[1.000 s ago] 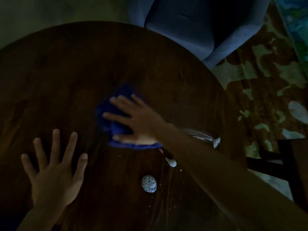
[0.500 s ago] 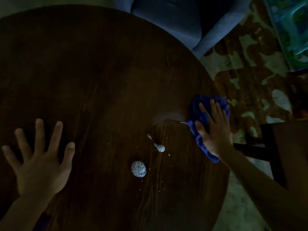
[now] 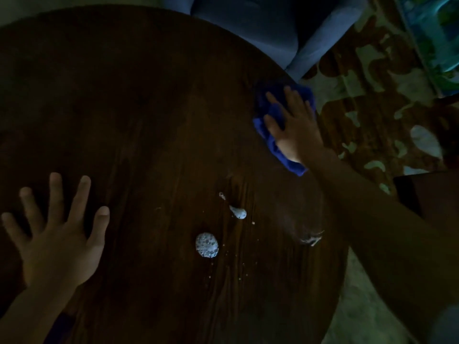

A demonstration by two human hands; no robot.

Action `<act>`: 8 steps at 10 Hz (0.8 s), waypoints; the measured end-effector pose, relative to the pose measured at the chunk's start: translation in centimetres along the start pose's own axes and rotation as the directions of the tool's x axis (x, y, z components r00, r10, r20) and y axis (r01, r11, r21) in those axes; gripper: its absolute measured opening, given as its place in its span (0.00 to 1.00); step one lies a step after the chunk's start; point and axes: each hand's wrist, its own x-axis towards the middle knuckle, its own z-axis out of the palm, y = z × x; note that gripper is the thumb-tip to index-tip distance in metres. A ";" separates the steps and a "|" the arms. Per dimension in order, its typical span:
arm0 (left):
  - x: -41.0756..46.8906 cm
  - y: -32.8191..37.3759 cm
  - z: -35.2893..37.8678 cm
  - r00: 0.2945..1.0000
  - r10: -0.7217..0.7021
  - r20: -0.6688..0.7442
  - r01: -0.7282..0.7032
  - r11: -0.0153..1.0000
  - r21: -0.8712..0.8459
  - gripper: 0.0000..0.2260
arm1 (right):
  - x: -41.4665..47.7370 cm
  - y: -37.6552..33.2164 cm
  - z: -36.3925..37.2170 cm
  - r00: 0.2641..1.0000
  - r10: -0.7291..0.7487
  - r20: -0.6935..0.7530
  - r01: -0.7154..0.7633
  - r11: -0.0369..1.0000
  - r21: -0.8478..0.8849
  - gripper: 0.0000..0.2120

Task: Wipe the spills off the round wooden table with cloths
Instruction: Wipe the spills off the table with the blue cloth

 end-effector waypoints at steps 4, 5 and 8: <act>0.1 -0.3 0.0 1.000 0.009 0.014 -0.009 1.000 0.010 0.30 | -28.9 -2.8 6.9 0.991 0.094 0.095 -0.095 0.995 0.005 0.32; 0.1 0.1 0.1 1.000 0.006 -0.021 -0.006 1.000 -0.024 0.31 | -28.2 -1.3 6.8 0.993 -0.053 0.101 0.054 0.998 -0.009 0.31; -0.3 0.5 -0.4 0.998 0.021 -0.051 -0.021 1.000 0.002 0.32 | -17.3 1.5 3.7 0.945 0.307 -0.116 -0.301 0.951 0.068 0.30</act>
